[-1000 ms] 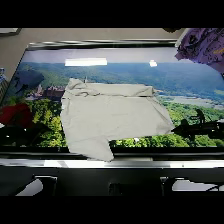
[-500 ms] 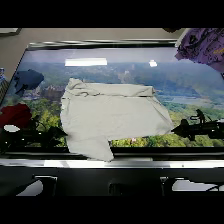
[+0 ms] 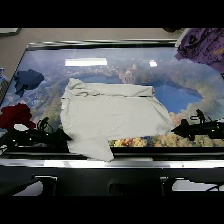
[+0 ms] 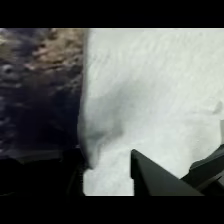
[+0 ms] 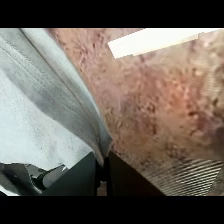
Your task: Fold the clothes and pants, and hang the long-sleeved shirts on hangers.
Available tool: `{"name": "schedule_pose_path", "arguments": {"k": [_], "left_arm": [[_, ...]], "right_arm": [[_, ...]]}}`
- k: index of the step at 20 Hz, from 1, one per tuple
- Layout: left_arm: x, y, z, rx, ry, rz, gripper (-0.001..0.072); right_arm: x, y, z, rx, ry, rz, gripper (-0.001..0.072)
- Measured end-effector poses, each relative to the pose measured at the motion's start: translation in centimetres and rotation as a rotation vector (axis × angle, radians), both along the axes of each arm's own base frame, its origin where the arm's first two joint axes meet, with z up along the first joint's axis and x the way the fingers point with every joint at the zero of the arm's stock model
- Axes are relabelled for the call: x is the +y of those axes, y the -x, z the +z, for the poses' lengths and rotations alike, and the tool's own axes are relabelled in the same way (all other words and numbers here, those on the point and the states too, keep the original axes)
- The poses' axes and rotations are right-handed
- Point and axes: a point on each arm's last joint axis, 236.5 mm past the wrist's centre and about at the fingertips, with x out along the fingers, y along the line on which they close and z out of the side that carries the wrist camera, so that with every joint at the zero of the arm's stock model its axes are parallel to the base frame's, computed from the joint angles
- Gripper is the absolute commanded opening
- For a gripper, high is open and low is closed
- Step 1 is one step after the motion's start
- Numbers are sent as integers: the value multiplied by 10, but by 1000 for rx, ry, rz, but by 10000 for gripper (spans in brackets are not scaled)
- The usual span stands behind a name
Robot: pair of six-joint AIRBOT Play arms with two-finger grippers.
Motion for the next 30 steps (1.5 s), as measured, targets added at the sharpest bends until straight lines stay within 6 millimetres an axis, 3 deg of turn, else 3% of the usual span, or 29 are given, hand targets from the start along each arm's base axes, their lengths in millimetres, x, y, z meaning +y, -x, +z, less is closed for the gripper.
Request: {"name": "schedule_pose_path", "arguments": {"k": [1, 7, 10, 13, 15, 18, 20, 22, 24, 26, 28, 30], "left_arm": [[1, 1, -2, 4, -9, 0, 19], [-2, -2, 1, 6, 6, 1, 13], [3, -24, 11, -56, -14, 3, 12], [13, -73, 39, -186, -59, 21, 12], [24, -121, 78, -328, -102, 39, 12], [50, -190, 169, -579, -214, 57, 12], [71, -222, 246, -748, -321, 72, 11], [90, -235, 335, -917, -435, 106, 12], [105, -226, 425, -1078, -535, 162, 12], [112, -198, 492, -1196, -607, 227, 12], [116, -156, 541, -1281, -658, 297, 12], [117, -112, 570, -1336, -691, 362, 12]], "right_arm": [[0, 0, 0, 0, -1, 0, 32], [3, 0, 2, -3, -14, 6, 30], [14, -12, 11, -52, -14, 30, 29], [38, -63, 43, -209, 38, 71, 29], [52, -106, 80, -326, 117, 118, 29], [66, -170, 167, -538, 276, 180, 29], [69, -205, 254, -723, 397, 176, 29], [69, -216, 355, -920, 504, 133, 29], [67, -197, 445, -1089, 593, 69, 29], [67, -159, 518, -1234, 665, 8, 29], [68, -109, 577, -1356, 725, -44, 29], [67, -57, 620, -1450, 778, -99, 29]]}}
